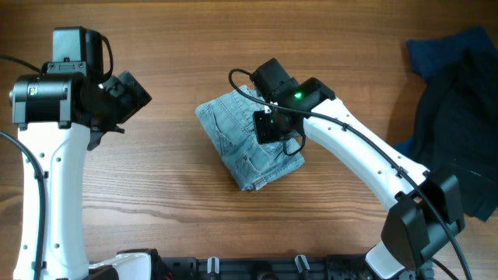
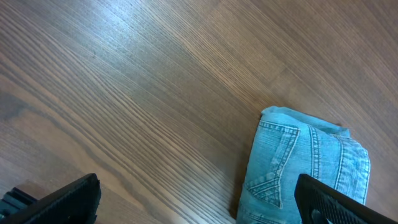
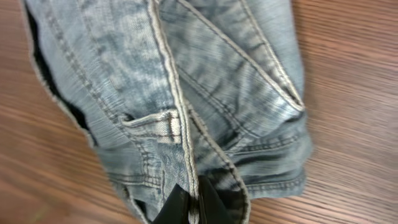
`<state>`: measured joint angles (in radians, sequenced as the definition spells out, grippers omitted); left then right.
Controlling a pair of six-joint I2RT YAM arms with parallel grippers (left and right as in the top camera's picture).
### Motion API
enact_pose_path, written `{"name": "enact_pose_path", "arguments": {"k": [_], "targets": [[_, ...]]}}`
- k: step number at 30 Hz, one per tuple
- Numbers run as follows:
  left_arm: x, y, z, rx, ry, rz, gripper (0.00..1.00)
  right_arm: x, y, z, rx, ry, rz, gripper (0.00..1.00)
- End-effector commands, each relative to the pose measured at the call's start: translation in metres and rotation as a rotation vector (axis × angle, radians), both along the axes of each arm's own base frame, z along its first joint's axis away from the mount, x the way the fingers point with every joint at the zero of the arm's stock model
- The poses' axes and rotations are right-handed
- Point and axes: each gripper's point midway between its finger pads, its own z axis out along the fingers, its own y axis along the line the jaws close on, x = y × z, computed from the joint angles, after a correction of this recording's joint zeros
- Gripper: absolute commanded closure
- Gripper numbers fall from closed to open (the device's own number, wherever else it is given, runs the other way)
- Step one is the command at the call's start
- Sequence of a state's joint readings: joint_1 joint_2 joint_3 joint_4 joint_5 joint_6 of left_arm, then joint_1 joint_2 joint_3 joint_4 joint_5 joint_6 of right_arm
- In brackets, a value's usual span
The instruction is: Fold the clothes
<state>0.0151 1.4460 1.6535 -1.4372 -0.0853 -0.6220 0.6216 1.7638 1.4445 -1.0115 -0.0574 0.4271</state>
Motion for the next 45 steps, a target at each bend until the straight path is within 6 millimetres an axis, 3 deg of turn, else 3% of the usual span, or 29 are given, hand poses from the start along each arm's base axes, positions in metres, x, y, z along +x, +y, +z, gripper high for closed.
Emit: {"name": "enact_pose_path", "arguments": {"k": [1, 11, 18, 20, 21, 22, 23, 25, 27, 30, 33, 38, 41, 45], "targets": [[-0.001, 0.004, -0.003, 0.017, 0.019, -0.006, 0.00, 0.017, -0.022, -0.004, -0.121, -0.060, -0.059, 0.96], [-0.002, 0.004, -0.003, 0.017, 0.022, -0.006, 0.00, 0.021, -0.032, -0.040, -0.225, -0.005, -0.076, 0.96], [-0.002, 0.004, -0.003, 0.017, 0.024, -0.006, 0.00, 0.024, -0.046, -0.058, -0.320, 0.004, -0.101, 0.89], [-0.003, 0.004, -0.003, 0.017, 0.026, -0.006, 0.00, 0.024, -0.050, -0.058, -0.331, 0.007, -0.106, 0.79], [-0.003, 0.004, -0.003, 0.017, 0.027, -0.006, 0.00, 0.023, -0.052, -0.058, -0.335, 0.011, -0.112, 0.67], [-0.004, 0.004, -0.003, 0.017, 0.028, -0.006, 0.00, 0.023, -0.054, -0.058, -0.340, 0.018, -0.126, 0.45], [-0.004, 0.004, -0.003, 0.017, 0.029, -0.006, 0.00, 0.021, -0.057, -0.058, -0.344, 0.025, -0.138, 0.30], [-0.004, 0.004, -0.003, 0.018, 0.029, -0.006, 0.00, 0.019, -0.061, -0.056, -0.351, 0.038, -0.154, 0.19], [-0.004, 0.004, -0.003, 0.018, 0.028, -0.006, 0.00, 0.017, -0.062, -0.051, -0.352, 0.044, -0.175, 0.18], [-0.003, 0.004, -0.003, 0.019, 0.028, -0.005, 0.00, 0.019, -0.061, -0.029, -0.330, 0.027, -0.198, 0.18], [-0.004, 0.008, -0.003, 0.039, 0.028, 0.002, 0.00, 0.023, -0.047, 0.006, -0.229, -0.016, -0.195, 0.18], [-0.003, 0.018, -0.001, 0.099, 0.022, 0.023, 0.00, 0.013, 0.025, 0.092, 0.214, -0.075, 0.072, 0.18], [-0.002, 0.018, -0.001, 0.097, 0.018, 0.027, 0.00, 0.002, 0.056, 0.136, 0.446, -0.113, 0.171, 0.18], [-0.001, 0.018, 0.000, 0.097, 0.015, 0.026, 0.00, -0.012, 0.094, 0.169, 0.695, -0.111, 0.364, 0.12]]}}
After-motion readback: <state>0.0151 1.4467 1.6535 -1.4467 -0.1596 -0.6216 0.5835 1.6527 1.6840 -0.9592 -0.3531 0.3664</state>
